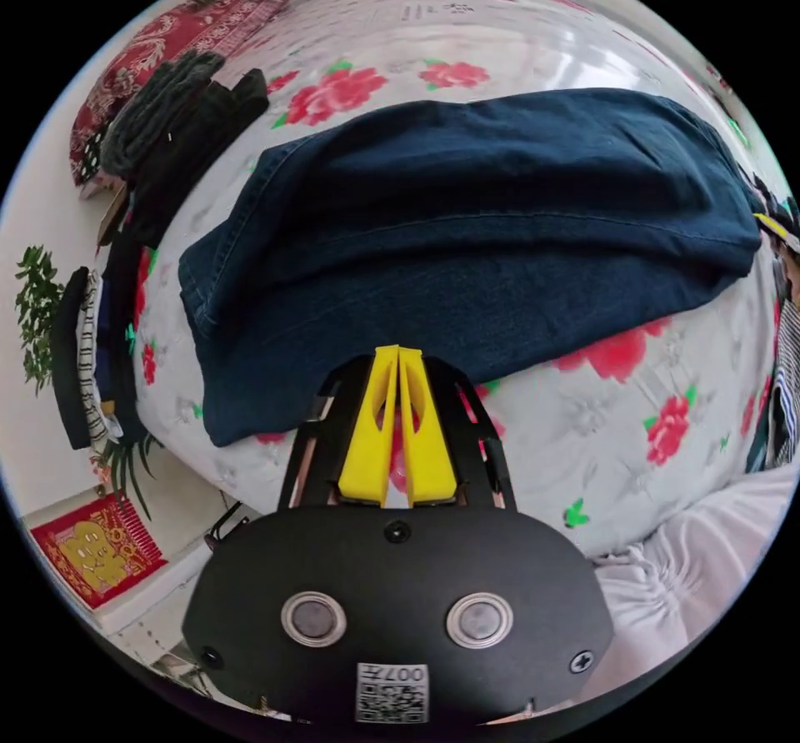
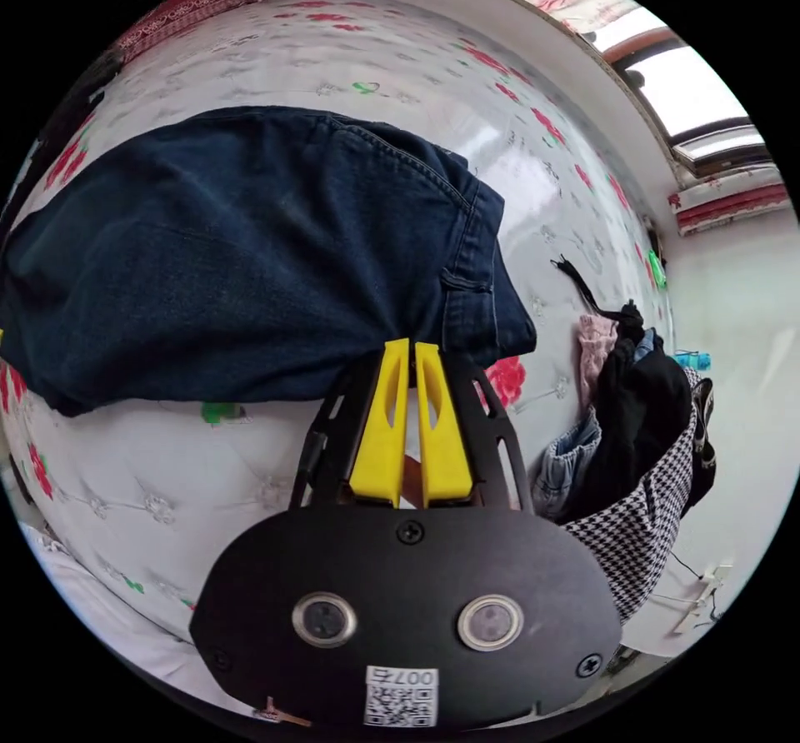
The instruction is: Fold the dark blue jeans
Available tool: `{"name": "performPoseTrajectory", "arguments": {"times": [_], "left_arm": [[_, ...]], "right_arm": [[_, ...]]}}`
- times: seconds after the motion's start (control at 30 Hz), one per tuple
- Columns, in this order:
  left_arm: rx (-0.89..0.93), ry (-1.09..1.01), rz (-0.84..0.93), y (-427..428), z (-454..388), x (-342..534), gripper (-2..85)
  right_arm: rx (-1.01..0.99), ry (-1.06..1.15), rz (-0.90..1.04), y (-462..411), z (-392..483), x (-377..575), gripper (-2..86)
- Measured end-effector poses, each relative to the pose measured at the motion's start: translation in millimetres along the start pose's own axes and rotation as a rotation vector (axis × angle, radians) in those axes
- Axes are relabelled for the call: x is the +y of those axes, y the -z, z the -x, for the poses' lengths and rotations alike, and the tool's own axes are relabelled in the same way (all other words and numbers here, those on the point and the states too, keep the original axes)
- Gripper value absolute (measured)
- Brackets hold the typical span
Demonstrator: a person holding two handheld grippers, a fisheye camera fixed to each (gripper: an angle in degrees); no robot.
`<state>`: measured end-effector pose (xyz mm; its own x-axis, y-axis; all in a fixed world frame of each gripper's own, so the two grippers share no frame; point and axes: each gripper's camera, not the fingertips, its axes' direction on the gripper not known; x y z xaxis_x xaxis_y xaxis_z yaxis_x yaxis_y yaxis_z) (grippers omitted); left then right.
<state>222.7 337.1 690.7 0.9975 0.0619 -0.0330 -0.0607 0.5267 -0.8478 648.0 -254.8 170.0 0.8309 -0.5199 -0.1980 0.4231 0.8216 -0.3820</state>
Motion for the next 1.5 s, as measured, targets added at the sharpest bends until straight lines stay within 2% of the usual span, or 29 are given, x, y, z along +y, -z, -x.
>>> {"name": "performPoseTrajectory", "arguments": {"times": [0.07,0.17,0.2,0.27,0.37,0.47,0.53,0.7,0.87,0.93,1.0,1.07,1.13,1.2,1.3,1.37,1.43,1.5], "left_arm": [[0.117,-0.057,0.038,-0.2,-39.1,36.9,-0.9],[0.157,-0.051,-0.005,6.8,-77.7,85.3,-0.7],[0.159,-0.037,-0.026,9.9,-81.6,94.4,-0.7],[0.124,0.043,-0.189,34.0,-84.1,129.1,0.1],[0.013,0.09,-0.307,56.8,-63.7,150.5,5.1],[-0.079,0.161,-0.3,54.7,-20.8,149.8,8.4],[-0.127,0.169,-0.277,47.7,2.0,142.2,9.6],[-0.25,0.054,-0.154,12.6,31.5,102.9,9.8],[-0.122,-0.077,-0.051,22.8,60.4,73.6,1.7],[-0.055,-0.132,-0.105,57.4,74.1,81.0,0.2],[0.084,-0.134,-0.162,103.0,99.8,93.7,-0.4],[0.418,-0.165,-0.246,170.3,145.1,113.7,-0.7],[0.601,-0.177,-0.362,215.3,185.1,128.6,-0.8],[0.633,-0.14,-0.398,234.8,223.9,132.7,-0.7],[0.604,0.054,-0.312,199.1,287.5,113.9,0.0],[0.701,0.29,-0.199,124.2,329.3,100.2,2.5],[0.699,0.428,-0.108,74.8,342.0,105.5,5.1],[0.651,0.504,-0.124,54.2,343.0,121.5,7.2]], "right_arm": [[0.031,-0.052,0.062,-14.8,-18.8,20.1,0.0],[0.062,-0.172,0.103,-13.4,-47.8,54.7,-0.1],[0.074,-0.216,0.083,0.0,-52.5,68.5,-0.1],[0.059,-0.245,-0.021,33.4,-47.4,95.5,-0.2],[-0.102,-0.273,-0.191,85.5,-20.7,147.2,-0.2],[-0.299,-0.208,-0.28,115.9,28.9,195.8,-0.3],[-0.368,-0.157,-0.267,124.9,72.8,224.7,-0.2],[-0.474,-0.067,-0.196,133.6,116.7,257.9,-0.2],[-0.461,-0.069,-0.201,151.9,103.6,275.1,-0.2],[-0.455,-0.114,-0.216,158.6,88.5,282.3,-0.2],[-0.453,-0.14,-0.224,160.6,80.4,287.3,-0.2],[-0.445,-0.159,-0.22,160.3,76.2,290.9,-0.2],[-0.434,-0.18,-0.22,159.6,75.6,294.2,-0.2],[-0.446,-0.188,-0.219,158.3,78.9,295.2,-0.1],[-0.475,-0.167,-0.215,155.6,91.1,290.7,0.1],[-0.469,-0.159,-0.223,155.6,97.9,286.8,0.5],[-0.457,-0.164,-0.243,156.9,101.5,283.9,1.2],[-0.428,-0.185,-0.26,156.0,101.9,281.6,2.5]]}}
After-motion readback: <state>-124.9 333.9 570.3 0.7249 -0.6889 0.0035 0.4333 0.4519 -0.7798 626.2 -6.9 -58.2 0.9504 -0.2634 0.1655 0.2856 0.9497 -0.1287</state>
